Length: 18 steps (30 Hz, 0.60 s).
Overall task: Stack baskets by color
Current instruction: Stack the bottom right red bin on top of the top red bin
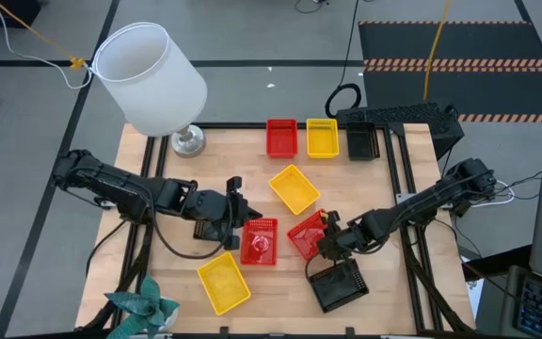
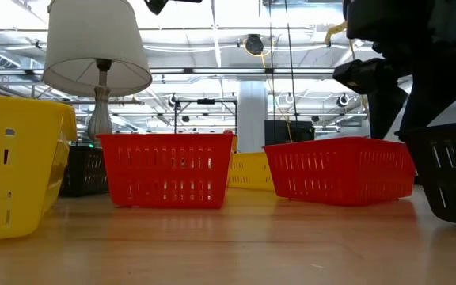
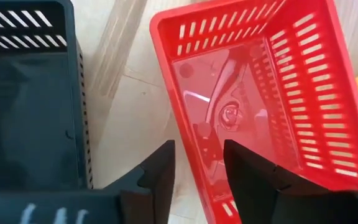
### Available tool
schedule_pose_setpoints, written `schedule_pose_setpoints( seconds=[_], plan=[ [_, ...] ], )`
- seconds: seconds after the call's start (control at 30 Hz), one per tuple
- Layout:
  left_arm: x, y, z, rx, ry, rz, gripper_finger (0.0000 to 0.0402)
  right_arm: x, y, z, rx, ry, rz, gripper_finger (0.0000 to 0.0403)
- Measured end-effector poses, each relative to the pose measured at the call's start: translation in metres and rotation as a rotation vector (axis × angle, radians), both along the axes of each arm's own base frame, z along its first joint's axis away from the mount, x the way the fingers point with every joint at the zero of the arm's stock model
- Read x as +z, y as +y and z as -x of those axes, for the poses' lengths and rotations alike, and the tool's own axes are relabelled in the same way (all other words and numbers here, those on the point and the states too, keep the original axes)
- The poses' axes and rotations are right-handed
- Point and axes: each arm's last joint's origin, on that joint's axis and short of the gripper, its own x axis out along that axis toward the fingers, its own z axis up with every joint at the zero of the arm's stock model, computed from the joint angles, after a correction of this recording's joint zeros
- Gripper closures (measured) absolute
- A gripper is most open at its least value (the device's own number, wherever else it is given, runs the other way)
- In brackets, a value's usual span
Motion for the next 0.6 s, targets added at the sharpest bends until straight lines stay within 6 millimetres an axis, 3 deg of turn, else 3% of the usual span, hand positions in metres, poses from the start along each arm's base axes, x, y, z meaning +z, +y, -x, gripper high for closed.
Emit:
schedule_pose_setpoints(
  seconds=[0.3,0.6],
  plan=[
    [0.000,0.000,0.000,-0.001,0.000,-0.002,0.0392,-0.015,-0.009,0.007,0.006,0.049,0.023,0.0340],
    [0.000,0.000,0.000,-0.002,-0.001,-0.002,0.0392,-0.016,-0.011,0.007,0.053,0.048,0.044,0.0395]
  ],
)
